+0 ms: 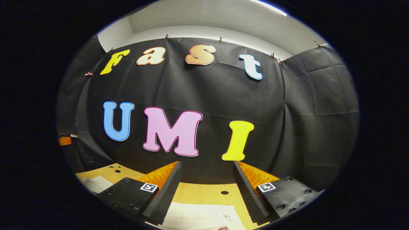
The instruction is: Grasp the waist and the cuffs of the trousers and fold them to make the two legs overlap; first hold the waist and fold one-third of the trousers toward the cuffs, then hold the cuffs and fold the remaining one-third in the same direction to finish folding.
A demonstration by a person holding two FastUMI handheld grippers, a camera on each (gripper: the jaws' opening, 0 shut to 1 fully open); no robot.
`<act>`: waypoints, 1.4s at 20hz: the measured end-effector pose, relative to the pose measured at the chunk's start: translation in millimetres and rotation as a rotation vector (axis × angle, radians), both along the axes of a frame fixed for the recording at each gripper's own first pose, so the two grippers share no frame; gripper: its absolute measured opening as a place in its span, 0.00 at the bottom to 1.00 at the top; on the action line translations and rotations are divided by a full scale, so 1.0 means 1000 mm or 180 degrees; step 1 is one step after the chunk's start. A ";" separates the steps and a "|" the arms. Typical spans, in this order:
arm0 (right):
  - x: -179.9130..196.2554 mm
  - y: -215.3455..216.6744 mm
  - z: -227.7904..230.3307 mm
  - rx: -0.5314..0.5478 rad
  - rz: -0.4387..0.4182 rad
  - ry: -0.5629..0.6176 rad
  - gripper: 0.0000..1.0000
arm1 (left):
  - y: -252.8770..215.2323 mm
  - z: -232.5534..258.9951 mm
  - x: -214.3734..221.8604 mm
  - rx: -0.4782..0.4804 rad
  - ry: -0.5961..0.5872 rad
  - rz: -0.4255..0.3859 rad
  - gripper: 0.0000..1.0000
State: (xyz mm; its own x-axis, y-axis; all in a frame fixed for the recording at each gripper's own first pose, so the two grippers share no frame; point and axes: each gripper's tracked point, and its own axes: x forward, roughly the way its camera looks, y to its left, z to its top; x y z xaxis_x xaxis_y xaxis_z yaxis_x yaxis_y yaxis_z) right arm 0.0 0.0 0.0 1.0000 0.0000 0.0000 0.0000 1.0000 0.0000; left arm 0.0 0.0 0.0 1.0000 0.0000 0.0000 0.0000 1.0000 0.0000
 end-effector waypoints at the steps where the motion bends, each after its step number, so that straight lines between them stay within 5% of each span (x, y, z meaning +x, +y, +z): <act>1: -0.002 0.000 -0.003 0.0006 0.0005 0.0019 0.97 | 0.000 -0.002 -0.001 0.0005 0.0012 -0.0006 0.94; 11: -0.008 0.004 -0.018 -0.0091 0.0072 0.0115 0.96 | 0.013 -0.012 -0.011 0.0133 0.0106 -0.0006 0.95; 15: -0.011 0.000 -0.027 -0.0287 0.0110 0.0172 0.97 | 0.009 -0.019 -0.018 0.0291 0.0169 -0.0201 0.94; 21: -0.023 -0.038 -0.061 -0.0916 0.0114 0.0424 0.96 | 0.027 -0.066 -0.039 0.1058 0.0615 -0.0644 0.94; 28: -0.055 -0.074 -0.130 -0.1467 0.0277 0.0944 0.96 | 0.057 -0.185 -0.089 0.2066 0.1504 -0.1279 0.94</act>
